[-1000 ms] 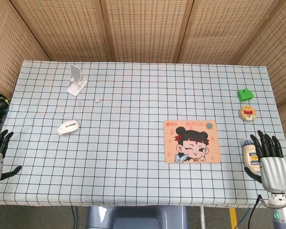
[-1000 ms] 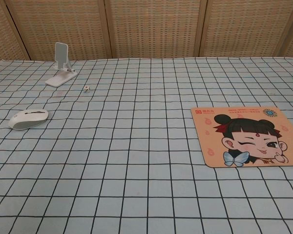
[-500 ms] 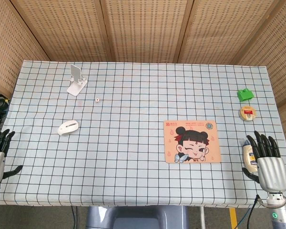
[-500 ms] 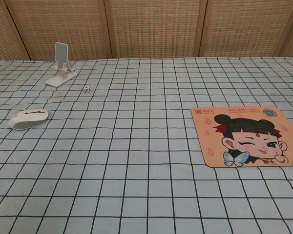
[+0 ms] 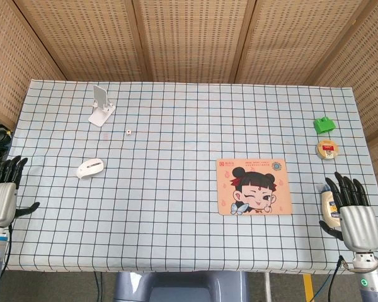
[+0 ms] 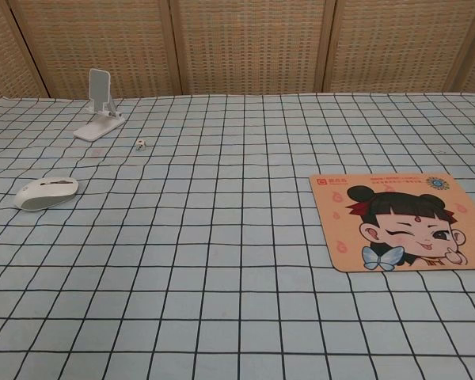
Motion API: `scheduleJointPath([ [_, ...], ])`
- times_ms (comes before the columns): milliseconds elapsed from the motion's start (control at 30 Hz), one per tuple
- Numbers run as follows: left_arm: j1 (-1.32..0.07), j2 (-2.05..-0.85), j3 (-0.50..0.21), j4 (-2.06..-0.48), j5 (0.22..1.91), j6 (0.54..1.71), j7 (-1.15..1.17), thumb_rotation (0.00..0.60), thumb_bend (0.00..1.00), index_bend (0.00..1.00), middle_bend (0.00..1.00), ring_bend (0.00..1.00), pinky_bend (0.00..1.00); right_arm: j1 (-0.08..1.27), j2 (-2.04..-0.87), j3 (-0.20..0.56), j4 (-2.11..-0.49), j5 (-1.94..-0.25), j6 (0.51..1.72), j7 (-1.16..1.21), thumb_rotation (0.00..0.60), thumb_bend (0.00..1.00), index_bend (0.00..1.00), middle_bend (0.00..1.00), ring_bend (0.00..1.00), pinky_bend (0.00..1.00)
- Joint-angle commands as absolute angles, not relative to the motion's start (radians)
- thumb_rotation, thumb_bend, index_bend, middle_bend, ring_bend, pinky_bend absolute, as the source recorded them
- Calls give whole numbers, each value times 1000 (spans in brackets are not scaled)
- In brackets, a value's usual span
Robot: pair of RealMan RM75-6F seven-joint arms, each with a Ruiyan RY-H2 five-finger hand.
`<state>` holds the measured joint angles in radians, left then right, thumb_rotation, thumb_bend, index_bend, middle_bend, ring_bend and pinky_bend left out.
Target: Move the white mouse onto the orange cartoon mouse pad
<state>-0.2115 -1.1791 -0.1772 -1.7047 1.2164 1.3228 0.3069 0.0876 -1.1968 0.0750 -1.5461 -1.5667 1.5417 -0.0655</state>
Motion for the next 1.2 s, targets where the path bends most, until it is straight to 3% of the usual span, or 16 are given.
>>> scheduleJointPath([
  [33, -294, -1197, -232, -1724, 1084, 1234, 410, 600, 89, 123, 0, 0, 0, 88, -1194, 73, -1545, -1567, 1539, -59, 600, 84, 0, 0, 0, 0],
  [167, -379, -1256, -279, -1701, 910, 1189, 533, 600, 91, 151, 0, 0, 18, 92, -1190, 70, -1543, -1565, 1526, -36, 600, 84, 0, 0, 0, 0],
  [333, -469, -1335, -316, -1618, 742, 1165, 631, 600, 92, 224, 10, 32, 155, 95, -1186, 69, -1539, -1561, 1517, -15, 600, 84, 0, 0, 0, 0],
  [567, -559, -1416, -344, -1486, 572, 1108, 687, 600, 91, 255, 39, 59, 184, 97, -1181, 64, -1541, -1562, 1510, 4, 600, 84, 0, 0, 0, 0],
  [1100, -718, -1577, -347, -1270, 377, 1008, 736, 600, 98, 296, 76, 97, 221, 103, -1173, 62, -1532, -1559, 1498, 42, 600, 84, 0, 0, 0, 0],
  [1200, -736, -1597, -343, -1247, 366, 1002, 744, 600, 140, 304, 80, 100, 224, 103, -1172, 61, -1533, -1559, 1497, 45, 600, 84, 0, 0, 0, 0],
])
